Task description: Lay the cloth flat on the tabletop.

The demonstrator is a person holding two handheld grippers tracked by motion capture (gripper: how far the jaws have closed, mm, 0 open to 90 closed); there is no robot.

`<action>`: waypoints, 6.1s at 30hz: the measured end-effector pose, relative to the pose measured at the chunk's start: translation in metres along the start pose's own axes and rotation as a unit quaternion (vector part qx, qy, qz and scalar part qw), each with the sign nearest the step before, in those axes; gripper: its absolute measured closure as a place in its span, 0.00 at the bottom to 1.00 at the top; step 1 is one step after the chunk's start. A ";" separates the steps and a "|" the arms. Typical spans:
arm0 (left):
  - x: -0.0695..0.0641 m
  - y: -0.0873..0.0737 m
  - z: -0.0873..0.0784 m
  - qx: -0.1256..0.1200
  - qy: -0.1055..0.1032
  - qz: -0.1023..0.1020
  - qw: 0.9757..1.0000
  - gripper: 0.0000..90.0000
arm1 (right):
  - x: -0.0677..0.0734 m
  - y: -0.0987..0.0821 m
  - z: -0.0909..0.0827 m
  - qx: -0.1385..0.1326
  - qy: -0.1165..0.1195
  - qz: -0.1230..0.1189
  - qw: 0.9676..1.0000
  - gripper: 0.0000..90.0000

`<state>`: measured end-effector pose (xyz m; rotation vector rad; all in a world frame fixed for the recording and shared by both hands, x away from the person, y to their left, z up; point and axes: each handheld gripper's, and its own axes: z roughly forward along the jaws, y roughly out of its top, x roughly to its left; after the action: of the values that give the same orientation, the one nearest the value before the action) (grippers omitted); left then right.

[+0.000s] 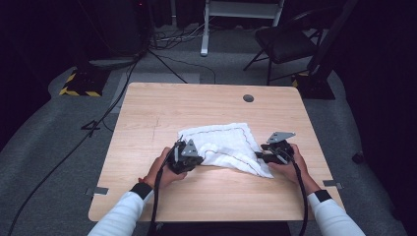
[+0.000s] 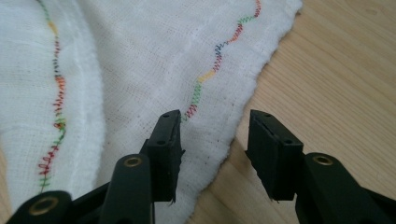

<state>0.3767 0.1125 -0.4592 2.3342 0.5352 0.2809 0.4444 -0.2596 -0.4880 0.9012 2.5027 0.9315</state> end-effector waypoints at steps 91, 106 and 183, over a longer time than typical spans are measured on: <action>-0.029 -0.034 0.009 0.024 -0.013 -0.046 0.999 0.28 | 0.040 -0.046 -0.044 -0.007 0.036 -0.029 0.999 0.53; -0.032 -0.039 -0.018 -0.005 0.005 -0.073 0.997 0.23 | 0.044 -0.075 -0.074 0.013 0.022 0.000 1.000 0.48; 0.081 -0.001 -0.002 -0.002 0.099 -0.103 0.990 0.28 | -0.021 0.039 -0.011 -0.055 -0.008 0.036 0.998 0.40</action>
<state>0.4476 0.1508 -0.4544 2.2374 0.8658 0.4172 0.4727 -0.2558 -0.4517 0.9654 2.3945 1.0687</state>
